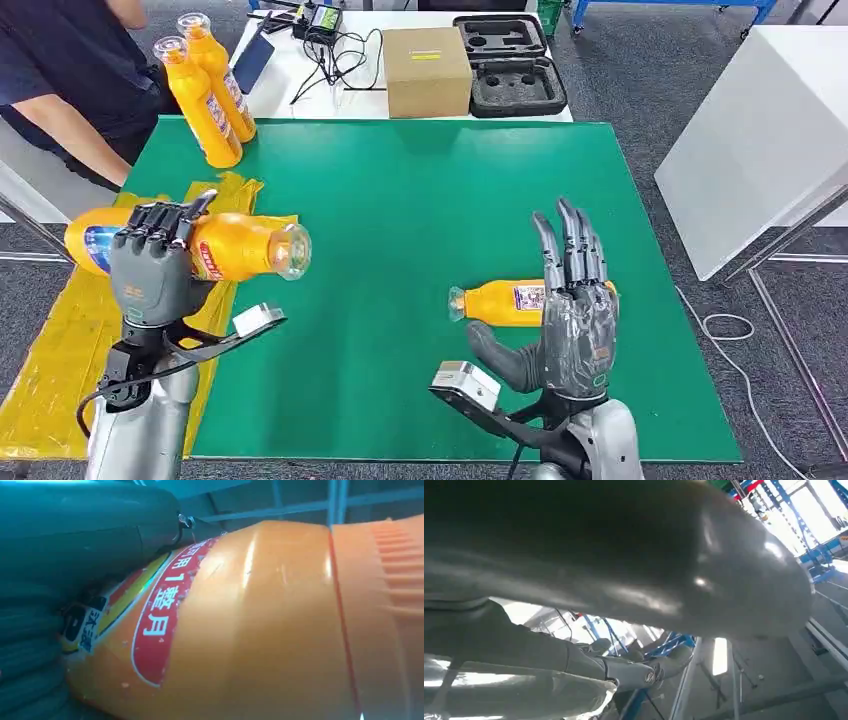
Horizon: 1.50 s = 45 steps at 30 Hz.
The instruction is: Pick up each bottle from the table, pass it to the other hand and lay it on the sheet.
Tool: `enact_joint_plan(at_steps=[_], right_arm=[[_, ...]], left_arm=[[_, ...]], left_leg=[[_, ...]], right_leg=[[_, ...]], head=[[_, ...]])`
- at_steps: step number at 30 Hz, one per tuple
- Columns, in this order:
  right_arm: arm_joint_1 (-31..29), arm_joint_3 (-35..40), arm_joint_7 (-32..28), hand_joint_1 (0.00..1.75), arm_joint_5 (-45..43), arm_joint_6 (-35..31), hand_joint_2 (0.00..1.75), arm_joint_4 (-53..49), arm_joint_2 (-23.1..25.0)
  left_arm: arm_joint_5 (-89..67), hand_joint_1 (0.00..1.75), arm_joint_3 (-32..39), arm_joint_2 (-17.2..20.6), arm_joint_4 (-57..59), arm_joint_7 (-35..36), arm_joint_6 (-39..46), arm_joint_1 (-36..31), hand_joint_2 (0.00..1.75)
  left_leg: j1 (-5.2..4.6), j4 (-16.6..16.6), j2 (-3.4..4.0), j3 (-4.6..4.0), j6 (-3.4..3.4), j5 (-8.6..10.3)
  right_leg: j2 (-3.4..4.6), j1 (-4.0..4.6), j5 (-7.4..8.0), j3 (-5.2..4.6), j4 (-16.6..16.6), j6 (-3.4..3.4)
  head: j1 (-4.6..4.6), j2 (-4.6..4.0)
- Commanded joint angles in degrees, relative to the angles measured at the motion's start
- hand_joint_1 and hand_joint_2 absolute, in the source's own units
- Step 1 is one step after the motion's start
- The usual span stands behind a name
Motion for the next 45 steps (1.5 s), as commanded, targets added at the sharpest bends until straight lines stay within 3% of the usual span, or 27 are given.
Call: enact_joint_plan(at_steps=[1, 2, 4, 6, 8, 14, 15, 21, 27, 31, 40, 45], right_arm=[[1.5, -4.8, 0.1, 0.0, -2.6, -0.5, 0.0, -2.2, -8.2], [1.5, -4.8, 0.1, 0.0, -2.6, -0.5, 0.0, -2.2, -8.2], [3.3, -5.5, -1.9, 0.0, -7.3, -2.9, 0.0, -0.9, -12.5], [5.6, -7.4, -5.2, 0.0, -15.1, -5.4, 0.0, -0.4, -19.8], [6.7, -9.8, -8.5, 0.0, -20.4, -5.9, 0.0, 0.0, -22.8], [6.3, -9.8, -9.0, 0.0, -21.0, -4.7, 0.0, 0.0, -21.9], [5.6, -9.3, -8.9, 0.0, -20.8, -4.2, 0.0, 0.5, -21.7], [1.0, -8.4, -10.0, 0.0, -22.0, -1.8, 0.0, 4.8, -20.4], [-3.0, -8.1, -9.8, 0.0, -22.4, 0.0, 0.0, 7.2, -19.3], [-4.0, -7.8, -10.5, 0.0, -23.3, 0.7, 0.0, 8.5, -20.0], [-2.9, -7.8, -12.0, 0.0, -24.9, -0.1, 0.0, 8.9, -21.3], [-7.4, -6.3, -10.1, 0.0, -24.1, 1.4, 0.0, 10.4, -19.1]], left_arm=[[-5.8, 1.75, -5.1, 6.7, 2.7, 10.0, 0.0, -1.4, 1.75], [-5.8, 1.75, -5.1, 6.7, 2.7, 10.0, 0.0, -1.4, 1.75], [-5.8, 1.75, -13.0, 12.2, 6.4, 19.4, 0.0, -2.6, 1.75], [-5.8, 1.75, -22.5, 18.9, 10.8, 29.7, 0.0, -4.5, 1.75], [-5.8, 1.75, -20.8, 19.1, 13.8, 30.0, 0.0, -4.5, 1.75], [-5.8, 1.75, -15.4, 18.8, 16.4, 27.4, 0.0, -3.5, 1.75], [-5.8, 1.75, -17.7, 21.0, 16.6, 29.6, 0.0, -3.3, 1.75], [-5.8, 1.75, -10.7, 20.3, 16.5, 28.4, 0.0, 0.8, 1.75], [-5.8, 1.75, -10.1, 20.2, 16.5, 29.2, 0.0, 1.9, 1.75], [-5.7, 1.75, -7.3, 17.9, 16.7, 26.8, 0.0, 2.8, 1.75], [-5.8, 1.75, -6.6, 16.1, 16.1, 24.9, 0.0, 4.1, 1.75], [-5.8, 1.75, -11.0, 14.8, 16.7, 27.1, 0.0, 5.2, 1.75]], left_leg=[[0.05, -0.1, -0.1, 0.26, -0.08, -0.04], [0.04, -0.1, -0.08, 0.25, -0.07, -0.05], [0.03, 0.0, 0.08, 0.12, -0.05, -0.03], [0.05, -0.1, -0.23, 0.29, -0.05, 0.02], [0.01, -0.1, -0.24, 0.19, -0.01, 0.03], [0.02, 0.0, 0.07, 0.3, -0.06, -0.07], [0.02, -0.1, 0.12, 0.28, -0.06, -0.05], [-0.02, -0.1, 0.26, 0.22, -0.04, -0.02], [0.06, -0.1, 0.26, 0.25, -0.05, -0.03], [0.05, -0.1, 0.21, 0.2, -0.03, -0.01], [0.01, -0.1, 0.1, 0.2, -0.02, -0.02], [-0.02, -0.1, 0.18, 0.27, -0.04, -0.02]], right_leg=[[-0.16, 0.06, -0.06, 0.33, -0.1, -0.04], [-0.15, 0.05, -0.07, 0.32, -0.1, -0.03], [0.02, 0.04, -0.02, 0.13, 0.0, -0.02], [-0.33, 0.06, -0.08, 0.39, -0.2, -0.02], [-0.29, 0.02, -0.05, 0.24, -0.1, 0.0], [-0.05, 0.03, -0.07, 0.3, -0.1, -0.03], [-0.03, 0.02, -0.05, 0.27, -0.1, -0.04], [0.15, -0.01, 0.02, 0.17, -0.1, -0.02], [0.12, 0.07, 0.01, 0.23, -0.1, -0.02], [0.1, 0.04, 0.01, 0.2, -0.1, -0.01], [0.0, 0.01, -0.02, 0.23, -0.1, -0.02], [0.06, -0.01, -0.01, 0.28, -0.1, -0.03]], head=[[-0.04, 0.0], [-0.02, 0.0], [-0.02, 0.0], [-0.02, 0.0], [-0.04, 0.0], [-0.02, 0.0], [-0.02, 0.0], [-0.04, 0.0], [-0.02, 0.0], [-0.02, 0.0], [-0.02, 0.0], [-0.02, 0.0]])
